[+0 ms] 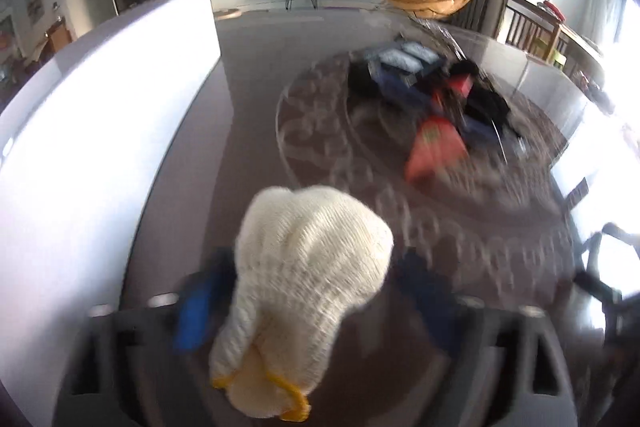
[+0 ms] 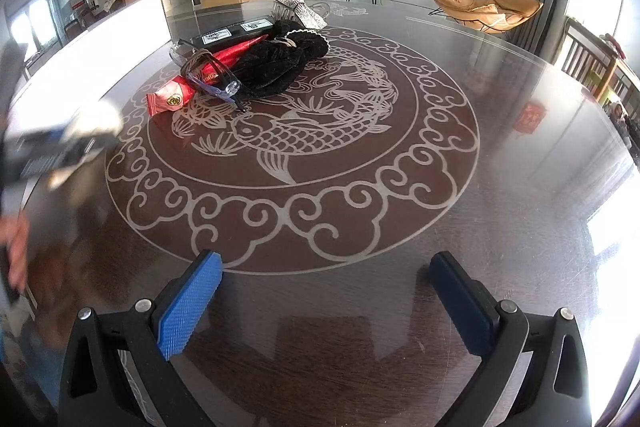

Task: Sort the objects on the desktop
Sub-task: 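Close the left tool on the cream knit bag and lift it, then grasp the clear eyeglasses by the cord with the right tool while the left tool holds the knit bag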

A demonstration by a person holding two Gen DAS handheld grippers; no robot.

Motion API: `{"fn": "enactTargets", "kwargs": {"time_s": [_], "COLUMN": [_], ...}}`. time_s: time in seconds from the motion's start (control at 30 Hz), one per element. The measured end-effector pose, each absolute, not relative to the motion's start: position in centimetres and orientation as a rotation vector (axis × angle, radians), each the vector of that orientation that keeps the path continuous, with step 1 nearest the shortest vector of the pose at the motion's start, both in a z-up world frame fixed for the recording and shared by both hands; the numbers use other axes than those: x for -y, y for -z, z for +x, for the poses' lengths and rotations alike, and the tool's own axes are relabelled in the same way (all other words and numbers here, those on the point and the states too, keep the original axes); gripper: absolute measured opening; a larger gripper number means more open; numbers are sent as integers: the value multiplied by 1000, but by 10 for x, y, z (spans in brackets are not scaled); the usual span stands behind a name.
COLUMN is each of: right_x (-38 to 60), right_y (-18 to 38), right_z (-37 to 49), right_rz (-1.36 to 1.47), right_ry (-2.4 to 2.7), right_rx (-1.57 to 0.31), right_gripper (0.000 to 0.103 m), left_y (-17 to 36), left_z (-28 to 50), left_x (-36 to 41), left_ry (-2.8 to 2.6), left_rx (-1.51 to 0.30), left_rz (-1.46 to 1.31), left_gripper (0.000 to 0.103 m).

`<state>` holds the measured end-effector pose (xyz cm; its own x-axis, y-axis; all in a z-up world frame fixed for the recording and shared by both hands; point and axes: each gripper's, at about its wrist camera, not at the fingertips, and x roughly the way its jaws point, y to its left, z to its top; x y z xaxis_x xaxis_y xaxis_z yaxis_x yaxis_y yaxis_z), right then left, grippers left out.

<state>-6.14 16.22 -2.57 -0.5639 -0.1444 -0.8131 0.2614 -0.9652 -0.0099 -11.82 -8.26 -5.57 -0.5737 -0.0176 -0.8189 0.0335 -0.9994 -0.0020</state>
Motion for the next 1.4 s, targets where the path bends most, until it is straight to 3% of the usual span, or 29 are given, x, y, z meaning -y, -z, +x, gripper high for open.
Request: {"fn": "enactTargets", "kwargs": {"time_s": [0.07,0.1,0.57,0.8,0.83,0.93,1.07,1.1,1.23,1.4], "right_x": [-163,-162,-153,-76,-60,-25,-15,-19,-37,-78], "right_y": [25,26,26,-39,-41,-33,-14,-14,-18,-24], "right_z": [-62,-61,-64,-116,-127,-155,-177,-179,-166,-131], "right_rz": [1326,1326,1337,1082,1088,1157,1263,1278,1273,1295], "right_ry": [2584,2584,2524,2345,2313,2254,2259,2258,2281,2247], "right_rx": [-189,-189,-217,-374,-419,-520,-522,-469,-379,-226], "right_gripper": [103,103,103,100,96,66,61,48,32,30], "left_y": [57,59,62,62,62,62,63,63,63,63], "left_z": [-114,-115,-112,-113,-113,-113,-113,-113,-115,-115], "left_x": [82,81,78,78,78,78,78,78,77,77], "left_ry": [2760,2761,2773,2774,2774,2774,2775,2775,2775,2776], "left_rx": [-11,-9,-10,-11,-11,-11,-10,-10,-10,-11], "left_rz": [1449,1463,1475,1474,1474,1473,1473,1473,1472,1472], "left_gripper": [97,103,103,103,103,103,103,103,103,103]}}
